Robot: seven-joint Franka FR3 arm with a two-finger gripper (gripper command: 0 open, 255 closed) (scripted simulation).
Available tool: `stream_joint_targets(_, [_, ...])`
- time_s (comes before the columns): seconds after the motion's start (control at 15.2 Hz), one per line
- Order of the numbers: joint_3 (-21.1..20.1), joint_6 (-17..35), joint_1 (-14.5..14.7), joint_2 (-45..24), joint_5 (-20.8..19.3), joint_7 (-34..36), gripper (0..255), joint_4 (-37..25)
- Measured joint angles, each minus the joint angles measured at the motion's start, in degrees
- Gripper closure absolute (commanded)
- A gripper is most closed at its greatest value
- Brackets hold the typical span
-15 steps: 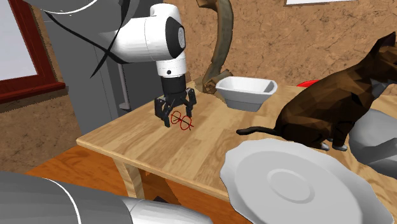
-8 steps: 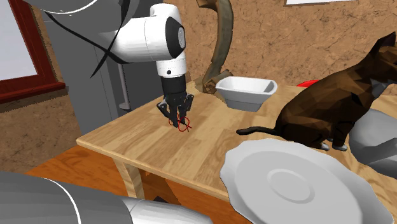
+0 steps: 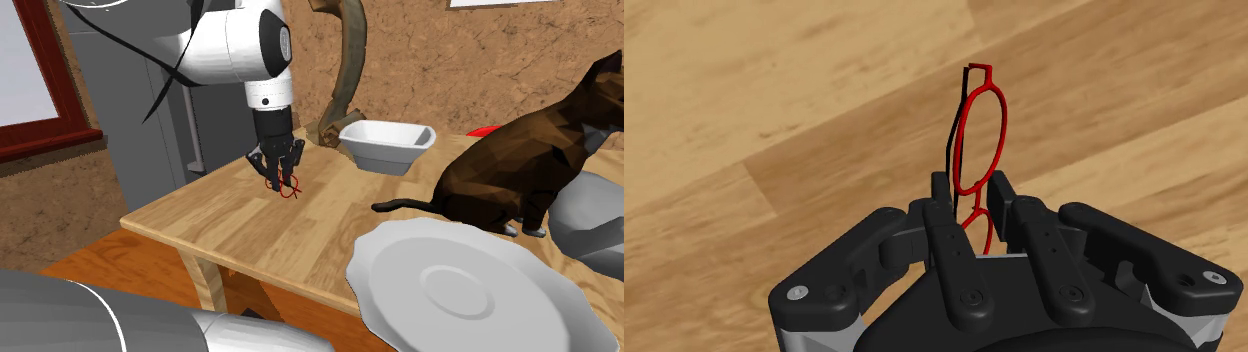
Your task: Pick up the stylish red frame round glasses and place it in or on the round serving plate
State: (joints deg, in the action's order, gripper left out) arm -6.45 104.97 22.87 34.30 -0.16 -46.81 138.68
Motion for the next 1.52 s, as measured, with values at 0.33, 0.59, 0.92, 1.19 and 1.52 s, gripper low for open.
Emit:
stream_joint_targets(0.33, [0.1,-4.0,0.0,0.4,0.0,-0.1,255,-3.5])
stream_joint_targets(0.59, [0.2,-6.8,-0.1,0.0,-0.1,-0.2,255,-6.8])
stream_joint_targets(0.92, [0.7,-10.4,-0.3,0.3,-0.4,-0.9,255,-10.1])
stream_joint_targets(1.19, [4.5,-11.7,-1.6,5.5,-2.3,-5.2,255,-6.4])
stream_joint_targets(1.52, [9.7,-13.8,-3.6,11.1,-5.8,-11.1,255,-3.3])
